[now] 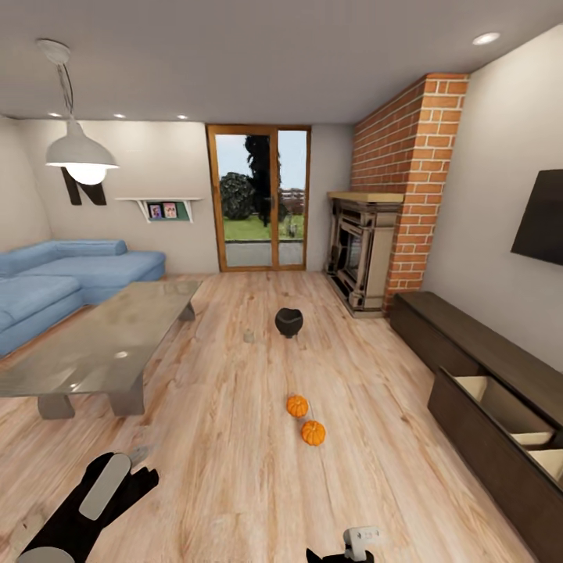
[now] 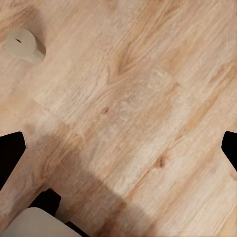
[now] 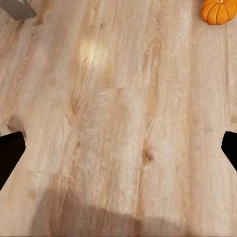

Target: Place each of the two pumpkins and all three candles from the living room inside a cabinet in the living room (use any cabinet), then make sure every cabinet is closed, and position the cauldron so it is next to a table in the living room.

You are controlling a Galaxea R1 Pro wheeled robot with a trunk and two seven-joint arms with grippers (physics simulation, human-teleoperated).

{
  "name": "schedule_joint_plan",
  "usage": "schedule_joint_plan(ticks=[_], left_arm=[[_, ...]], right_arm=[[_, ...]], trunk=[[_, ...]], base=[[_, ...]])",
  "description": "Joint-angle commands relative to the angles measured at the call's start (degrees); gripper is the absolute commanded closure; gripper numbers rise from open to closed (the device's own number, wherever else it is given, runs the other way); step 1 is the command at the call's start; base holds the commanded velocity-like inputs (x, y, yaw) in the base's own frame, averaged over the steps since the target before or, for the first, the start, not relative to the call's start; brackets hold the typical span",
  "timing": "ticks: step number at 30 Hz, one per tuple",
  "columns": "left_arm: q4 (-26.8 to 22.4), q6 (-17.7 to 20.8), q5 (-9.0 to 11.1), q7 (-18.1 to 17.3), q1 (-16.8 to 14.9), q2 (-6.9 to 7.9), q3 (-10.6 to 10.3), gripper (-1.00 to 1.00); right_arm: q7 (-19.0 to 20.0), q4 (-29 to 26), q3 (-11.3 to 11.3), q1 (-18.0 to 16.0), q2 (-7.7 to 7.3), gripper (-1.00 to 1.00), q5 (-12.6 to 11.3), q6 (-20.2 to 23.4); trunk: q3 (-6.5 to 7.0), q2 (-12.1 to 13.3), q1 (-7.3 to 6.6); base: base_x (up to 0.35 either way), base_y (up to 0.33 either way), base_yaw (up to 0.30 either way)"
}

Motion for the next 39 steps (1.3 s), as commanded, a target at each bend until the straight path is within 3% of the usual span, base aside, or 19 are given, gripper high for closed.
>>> schedule_joint_plan(ticks=[1,19,26,39], left_arm=[[-0.08,0.07,0.57,0.51,-0.03,0.00,0.02,-1.00],[-0.08,0.16,0.57,0.51,-0.04,-0.01,-0.08,-1.00],[-0.08,0.16,0.57,0.51,-0.04,-0.08,-0.08,-1.00],[-0.17,0.12,0.57,0.51,-0.05,-0.10,-0.08,-1.00]], right_arm=[[-0.03,-0.08,-0.03,-0.02,0.00,-1.00,-0.40,0.31],[-0.48,-0.08,-0.03,-0.02,0.00,-1.00,-0.43,0.31],[-0.29,-0.08,-0.05,-0.02,-0.06,-1.00,-0.40,0.26],[0.13,-0.16,-0.10,-0.02,-0.09,-1.00,-0.43,0.12]], trunk=[[-0.07,-0.04,0.00],[-0.07,-0.04,0.00],[-0.07,-0.04,0.00],[-0.07,-0.04,0.00]], base=[[0.000,0.000,0.275],[0.012,-0.004,0.275],[0.124,-0.180,0.261],[0.192,-0.244,0.027]])
